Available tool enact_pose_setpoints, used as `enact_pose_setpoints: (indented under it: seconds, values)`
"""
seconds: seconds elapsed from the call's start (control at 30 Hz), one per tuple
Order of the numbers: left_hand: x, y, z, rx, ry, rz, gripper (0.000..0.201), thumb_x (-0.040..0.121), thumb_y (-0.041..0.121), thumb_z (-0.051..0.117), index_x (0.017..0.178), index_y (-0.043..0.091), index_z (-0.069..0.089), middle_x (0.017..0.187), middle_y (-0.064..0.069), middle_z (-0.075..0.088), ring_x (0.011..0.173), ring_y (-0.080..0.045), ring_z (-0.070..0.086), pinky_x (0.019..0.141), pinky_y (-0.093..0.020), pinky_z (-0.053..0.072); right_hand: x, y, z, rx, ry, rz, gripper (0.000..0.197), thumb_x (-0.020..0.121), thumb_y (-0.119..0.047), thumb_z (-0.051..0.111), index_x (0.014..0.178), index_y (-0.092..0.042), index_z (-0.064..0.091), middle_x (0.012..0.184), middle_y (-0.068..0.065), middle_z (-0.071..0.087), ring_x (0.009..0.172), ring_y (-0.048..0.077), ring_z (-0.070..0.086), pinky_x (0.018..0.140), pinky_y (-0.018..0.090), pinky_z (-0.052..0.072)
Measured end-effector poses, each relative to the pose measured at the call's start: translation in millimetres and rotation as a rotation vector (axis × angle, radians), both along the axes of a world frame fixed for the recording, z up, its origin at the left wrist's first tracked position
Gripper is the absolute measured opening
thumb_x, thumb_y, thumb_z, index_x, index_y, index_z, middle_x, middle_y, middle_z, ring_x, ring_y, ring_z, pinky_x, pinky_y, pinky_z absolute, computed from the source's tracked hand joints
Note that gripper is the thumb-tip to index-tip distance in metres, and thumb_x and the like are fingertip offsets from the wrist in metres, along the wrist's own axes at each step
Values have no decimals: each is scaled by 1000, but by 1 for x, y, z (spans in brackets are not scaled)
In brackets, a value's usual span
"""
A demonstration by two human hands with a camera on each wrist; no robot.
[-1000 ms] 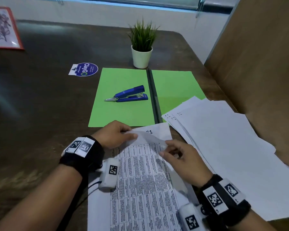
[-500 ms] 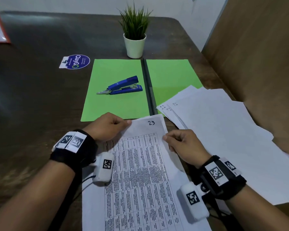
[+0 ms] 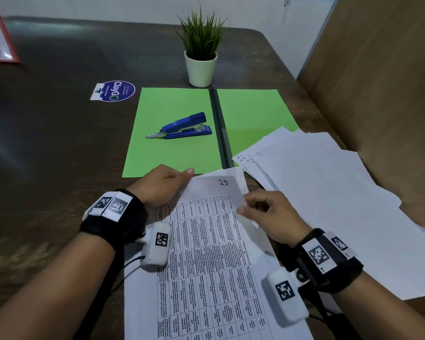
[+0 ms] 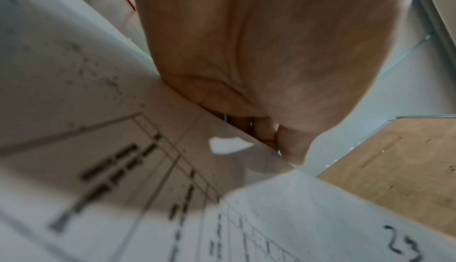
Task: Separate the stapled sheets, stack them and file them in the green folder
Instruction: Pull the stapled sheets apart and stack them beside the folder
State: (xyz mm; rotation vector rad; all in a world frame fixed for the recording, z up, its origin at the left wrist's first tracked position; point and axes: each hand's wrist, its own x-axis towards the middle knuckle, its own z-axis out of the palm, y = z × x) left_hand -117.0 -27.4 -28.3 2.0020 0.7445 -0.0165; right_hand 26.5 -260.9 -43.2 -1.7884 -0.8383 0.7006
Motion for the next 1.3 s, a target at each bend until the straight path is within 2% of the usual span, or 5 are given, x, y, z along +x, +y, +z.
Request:
enact_pose_setpoints:
  seconds: [0.27,0.43,0.63,0.9,1.3]
  values:
    - [1,-3,5,-59,23,58,62,95,64,44,75,8,59,45,3,27,40,-16,28,70,-27,41,-11,-7,18,-41,76,169,6,67,-41,81,71,-42,77,128,-5,54,119,9,55,82,10,47]
    - [1,3,1,-127,-11,99,61,97,51,54,59,5,67,59,-6,58,61,-19,50,72,-31,38,-8,-8,13,58,149,194,55,68,-76,67,84,-25,81,129,-6,60,120,1,56,83,10,45]
    - [-1,7,-1,-96,-33,-38,13,87,11,74,78,20,80,79,7,76,70,-4,67,78,-27,48,-5,-5,3,87,220,52,40,69,-49,74,86,-13,69,113,3,71,103,16,66,68,20,49]
    - [-6,9,-3,-172,-147,-115,47,78,-3,81,115,25,71,115,8,75,108,-12,70,98,-34,55,-4,2,-6,-7,98,3,43,85,-18,76,125,-26,62,117,2,64,90,7,57,79,19,49]
    - [-6,-1,4,-215,-159,12,39,92,55,55,90,25,80,98,-4,76,117,-21,66,113,-47,41,-12,1,8,-149,-101,206,30,80,-55,65,52,-47,64,129,-13,53,123,-1,50,93,15,42]
